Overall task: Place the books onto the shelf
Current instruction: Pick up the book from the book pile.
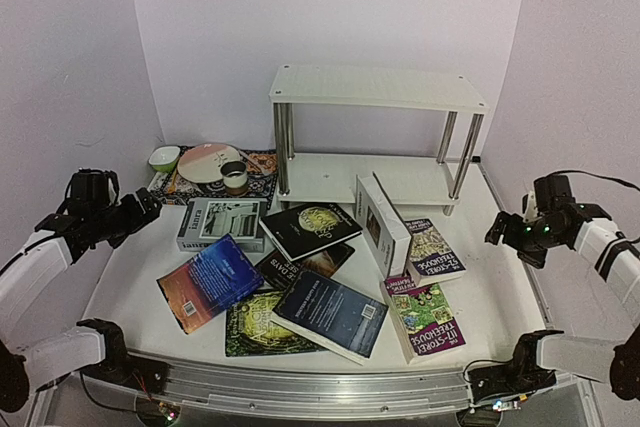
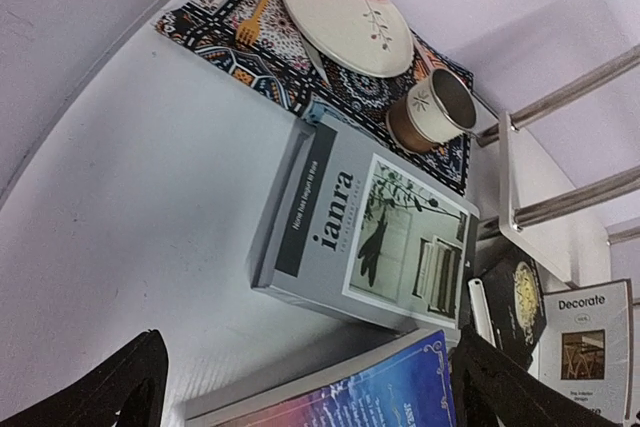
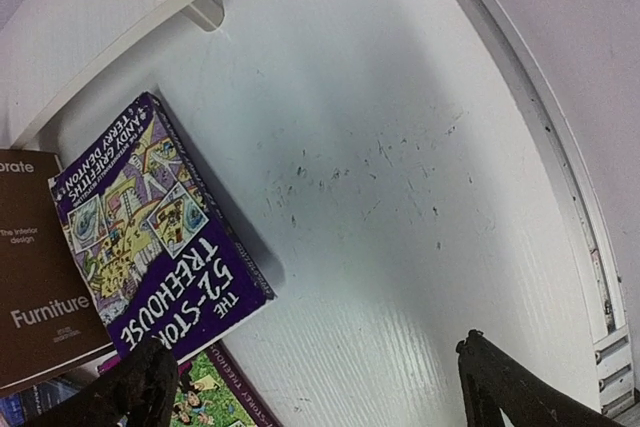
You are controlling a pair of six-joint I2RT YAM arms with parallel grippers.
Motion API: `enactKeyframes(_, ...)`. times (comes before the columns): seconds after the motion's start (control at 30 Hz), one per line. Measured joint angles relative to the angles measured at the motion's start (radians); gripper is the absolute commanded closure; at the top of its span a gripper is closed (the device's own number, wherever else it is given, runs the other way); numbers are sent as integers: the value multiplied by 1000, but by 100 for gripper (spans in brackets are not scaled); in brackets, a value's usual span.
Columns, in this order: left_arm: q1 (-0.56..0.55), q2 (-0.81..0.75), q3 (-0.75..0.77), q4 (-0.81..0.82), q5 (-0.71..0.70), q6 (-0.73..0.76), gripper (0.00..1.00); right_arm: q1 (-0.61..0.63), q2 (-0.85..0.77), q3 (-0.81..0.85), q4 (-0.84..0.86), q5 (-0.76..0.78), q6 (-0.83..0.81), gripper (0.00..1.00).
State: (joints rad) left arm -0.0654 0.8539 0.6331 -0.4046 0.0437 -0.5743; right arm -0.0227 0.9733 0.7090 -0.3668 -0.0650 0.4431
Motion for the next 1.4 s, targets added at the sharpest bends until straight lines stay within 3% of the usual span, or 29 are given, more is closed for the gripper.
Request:
enactKeyframes(0.3,0,-13,-26,49,274,50,0,11,30,126,-82,-196,-37,2)
enactKeyframes(0.5,-21,19,-44,104,417,49,0,206,43,260,-152,-215,-67,2)
enactKeyframes(0.83,-220,68,-30,128,440,80,1,643,184,364,-184,-44,-58,2)
enactKeyframes(1.0,-249,80,-2,139,444,139,1,803,310,415,-180,107,-52,2)
enactKeyframes(1.27,-256,50,20,156,452,182,1,846,495,536,-177,242,-64,4)
enactKeyframes(1.4,-256,20,20,156,452,181,1,846,570,610,-170,294,-68,13)
